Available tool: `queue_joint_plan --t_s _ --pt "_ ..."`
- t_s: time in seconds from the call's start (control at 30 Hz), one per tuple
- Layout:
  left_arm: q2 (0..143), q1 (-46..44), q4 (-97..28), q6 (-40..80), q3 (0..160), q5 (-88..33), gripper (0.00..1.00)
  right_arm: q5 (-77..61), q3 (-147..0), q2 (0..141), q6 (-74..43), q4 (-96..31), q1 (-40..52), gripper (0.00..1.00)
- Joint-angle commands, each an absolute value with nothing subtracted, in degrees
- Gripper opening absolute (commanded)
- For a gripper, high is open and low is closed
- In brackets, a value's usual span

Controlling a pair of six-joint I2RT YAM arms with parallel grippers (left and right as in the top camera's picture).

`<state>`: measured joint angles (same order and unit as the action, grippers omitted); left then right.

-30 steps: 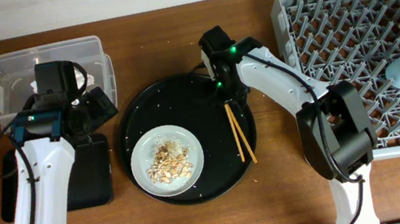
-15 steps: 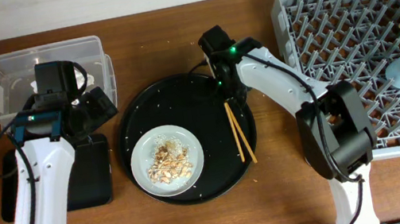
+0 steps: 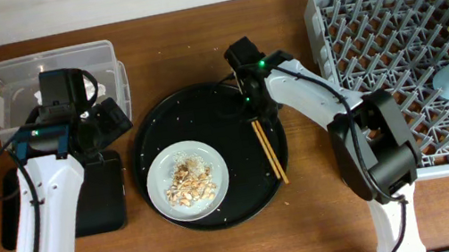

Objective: Sort waste into correct bins and load items into the dishwasher rack
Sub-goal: 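Reach right gripper to the wooden chopsticks and grasp them, then carry the chopsticks with right gripper and drop them into the rack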

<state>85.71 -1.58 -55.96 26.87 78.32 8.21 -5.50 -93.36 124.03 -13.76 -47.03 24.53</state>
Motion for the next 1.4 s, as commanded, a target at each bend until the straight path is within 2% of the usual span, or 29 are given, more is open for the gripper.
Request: queue_joint_plan --t_s 0.0,0.17,0.3,0.47,0.63,0.83,0.87,0.9,0.97,1.03,1.07,1.1,1.17,1.2,1.3,1.37 --pt "85.4 -1.6 -55.8 27.4 79.0 8.4 0.99 -9.3 -99.1 123.0 -14.1 -49.6 24.4 0.04" --pt "85.4 -1.6 -55.8 27.4 79.0 8.4 0.99 -10.5 -117.5 122.6 -13.8 -63.0 22.4 0.04" --pt "85.4 -1.6 -55.8 27.4 79.0 8.4 0.99 -10.3 -134.5 122.6 -8.1 -74.5 8.8 0.04" --pt "85.4 -1.6 -55.8 27.4 79.0 8.4 0.99 -10.3 -135.1 122.7 7.1 -78.9 -6.7 0.04" --pt "85.4 -1.6 -55.8 27.4 79.0 8.4 0.99 -10.1 -135.0 126.7 9.6 -76.8 -8.3 0.04" --pt "85.4 -1.6 -55.8 27.4 79.0 8.4 0.99 -13.1 -134.9 128.8 6.5 -76.4 -7.8 0.05" --pt "85.4 -1.6 -55.8 27.4 79.0 8.4 0.99 -13.5 -134.9 128.8 5.5 -76.4 -7.8 0.20" --pt "85.4 -1.6 -55.8 27.4 79.0 8.4 0.99 -13.8 -134.9 128.8 5.0 -76.8 -7.7 0.53" --pt "85.4 -1.6 -55.8 27.4 79.0 8.4 0.99 -13.5 -134.9 128.8 3.4 -78.1 -7.5 0.72" --pt "85.4 -1.6 -55.8 27.4 79.0 8.4 0.99 -13.6 -134.9 128.8 3.4 -81.4 -6.9 0.75" --pt "85.4 -1.6 -55.8 27.4 79.0 8.4 1.00 -14.0 -134.9 128.8 3.4 -83.2 -6.1 0.95" --pt "85.4 -1.6 -55.8 27.4 79.0 8.4 0.99 -18.7 -134.9 128.8 3.4 -85.6 -4.6 0.98" --pt "85.4 -1.6 -55.8 27.4 79.0 8.4 1.00 -26.4 -134.9 128.8 4.1 -87.9 -2.2 0.98" --pt "85.4 -1.6 -55.8 27.4 79.0 8.4 0.99 -26.5 -134.9 128.8 4.0 -88.4 -0.1 0.93" --pt "85.4 -1.6 -55.8 27.4 79.0 8.4 0.99 -22.1 -134.0 128.8 3.2 -89.8 9.6 0.60" --pt "85.4 -1.6 -55.8 27.4 79.0 8.4 0.99 -7.1 -131.1 128.8 -5.8 -88.8 15.2 0.49"
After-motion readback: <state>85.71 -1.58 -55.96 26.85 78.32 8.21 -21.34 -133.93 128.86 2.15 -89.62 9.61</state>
